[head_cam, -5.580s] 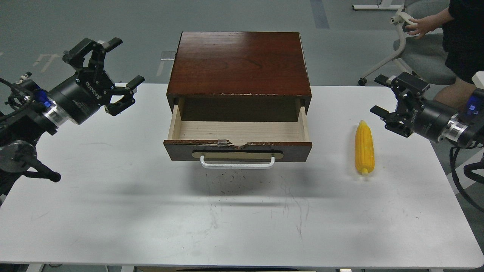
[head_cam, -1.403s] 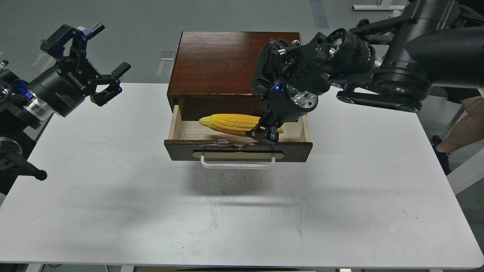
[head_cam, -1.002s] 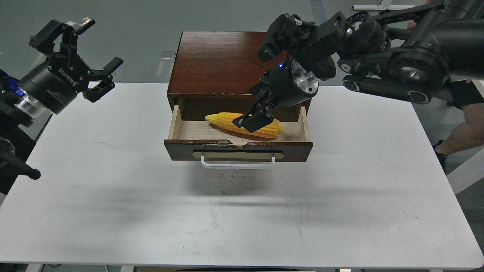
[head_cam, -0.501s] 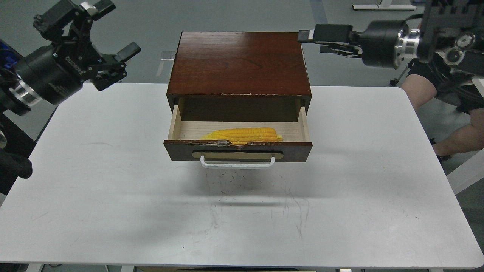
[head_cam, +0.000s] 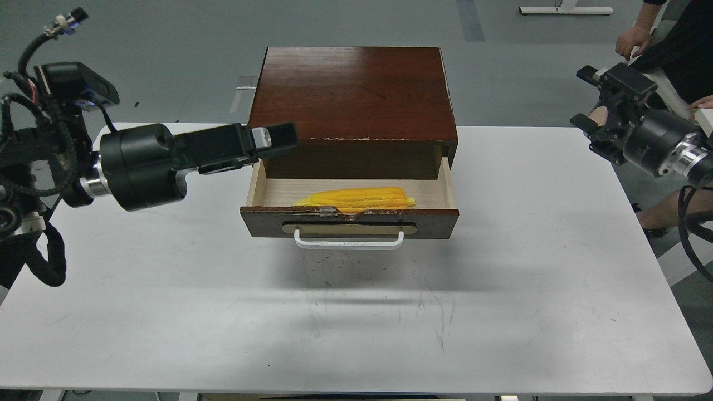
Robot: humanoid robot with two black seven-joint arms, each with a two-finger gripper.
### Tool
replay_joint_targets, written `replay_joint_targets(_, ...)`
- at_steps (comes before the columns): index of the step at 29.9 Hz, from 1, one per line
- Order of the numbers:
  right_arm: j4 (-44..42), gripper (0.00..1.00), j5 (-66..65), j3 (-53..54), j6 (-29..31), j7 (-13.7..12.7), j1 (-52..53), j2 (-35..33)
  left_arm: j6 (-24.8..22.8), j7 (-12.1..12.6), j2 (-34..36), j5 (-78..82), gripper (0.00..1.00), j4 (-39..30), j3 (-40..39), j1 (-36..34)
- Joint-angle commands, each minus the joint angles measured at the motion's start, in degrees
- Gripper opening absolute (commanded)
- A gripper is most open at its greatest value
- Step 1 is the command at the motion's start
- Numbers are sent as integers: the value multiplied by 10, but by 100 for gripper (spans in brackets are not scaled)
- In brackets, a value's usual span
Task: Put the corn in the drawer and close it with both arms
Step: 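Bring the left gripper down in front of the drawer's white handle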
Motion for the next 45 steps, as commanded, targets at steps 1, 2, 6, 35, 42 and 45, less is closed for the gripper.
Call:
replay_joint_targets(1,-14,100,25,7,-2,0,-39,3,0,0,-21,79,44,-4,12,5)
replay_joint_targets(2,-18,100,34,7,-2,0,-51,5,0,0,-23,107,28,-4,25,6)
replay_joint_targets(6,-45,100,48,7,-2,0,-71,17,1,0,-27,190,0,-4,59,6)
replay_joint_targets(35,-80,100,50,11,-2,0,-92,34,35,43,-97,165,0,89,125,100)
replay_joint_targets(42,-80,100,50,11,-2,0,-94,34,37,57,-107,140,0,103,123,100)
replay_joint_targets(45,-80,100,50,11,-2,0,-94,34,38,63,-110,125,0,109,122,100)
